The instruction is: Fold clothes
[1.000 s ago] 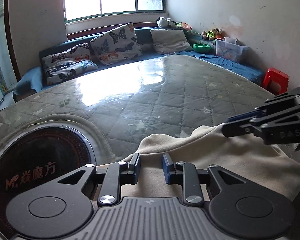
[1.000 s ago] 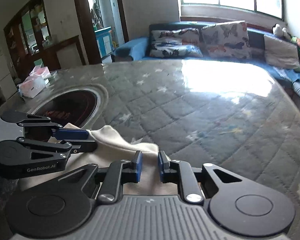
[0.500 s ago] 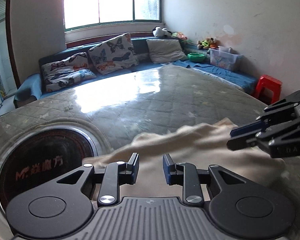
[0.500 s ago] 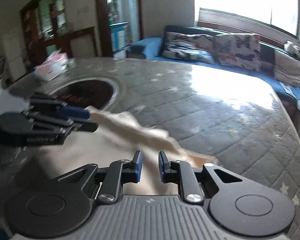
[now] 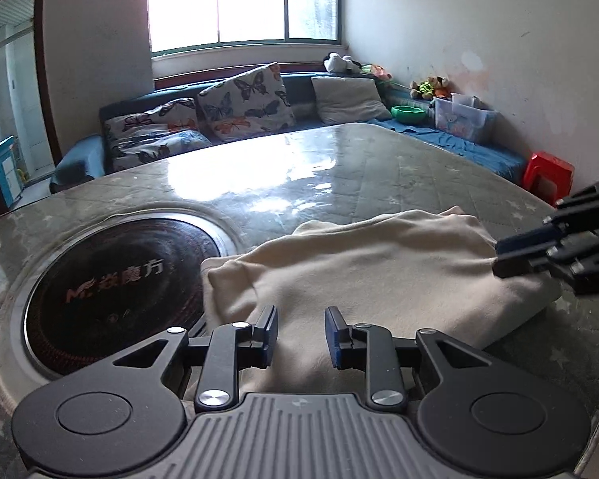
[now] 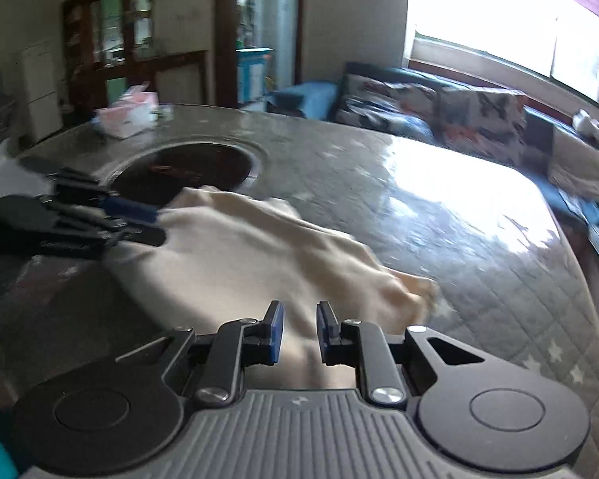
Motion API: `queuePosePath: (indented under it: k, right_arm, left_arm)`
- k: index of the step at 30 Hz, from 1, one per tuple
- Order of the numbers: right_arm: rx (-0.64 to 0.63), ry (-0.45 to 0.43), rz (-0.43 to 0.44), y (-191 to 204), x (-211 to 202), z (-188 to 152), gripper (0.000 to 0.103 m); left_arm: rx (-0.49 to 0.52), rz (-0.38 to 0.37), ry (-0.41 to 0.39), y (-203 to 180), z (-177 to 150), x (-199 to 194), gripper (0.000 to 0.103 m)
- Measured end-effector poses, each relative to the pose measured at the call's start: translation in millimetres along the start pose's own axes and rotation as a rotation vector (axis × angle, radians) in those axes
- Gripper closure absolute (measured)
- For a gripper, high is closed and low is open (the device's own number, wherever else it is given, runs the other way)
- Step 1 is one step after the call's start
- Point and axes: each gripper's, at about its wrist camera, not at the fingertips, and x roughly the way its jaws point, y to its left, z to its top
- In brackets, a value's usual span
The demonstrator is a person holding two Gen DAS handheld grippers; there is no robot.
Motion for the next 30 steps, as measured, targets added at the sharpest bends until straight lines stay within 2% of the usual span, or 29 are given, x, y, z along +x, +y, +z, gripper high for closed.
queuePosePath:
  k: [8, 16, 25, 28, 30]
  right_arm:
    - [-0.068, 0.013, 0.008, 22.6, 15.0, -16.3, 0.084]
    - [-0.042, 0.032, 0.009, 16.9, 11.9, -19.1, 0.082]
    - [-0.027, 0.066, 0.041, 10.0, -6.2, -25.7, 0.082]
    - [0.021, 0.043, 0.054, 2.0, -11.7, -17.7, 0.082]
    - [0.031, 0.019, 0.032, -3.8, -11.1, -11.0, 0.082]
  left_arm:
    - [-0.02, 0.017, 0.007, 4.1, -14.9, -2.0, 0.071]
    - [-0.066, -0.013, 0.023, 6.0, -17.5, -4.0, 0.072]
    - [-0.043, -0.067, 0.028, -6.4, -27.2, -22.0, 0.07]
    - [-0.035, -0.073, 0.031, -3.8, -20.9, -22.4, 0.07]
    - [-0.034, -0.071, 0.027, -2.3, -15.6, -20.7, 0.07]
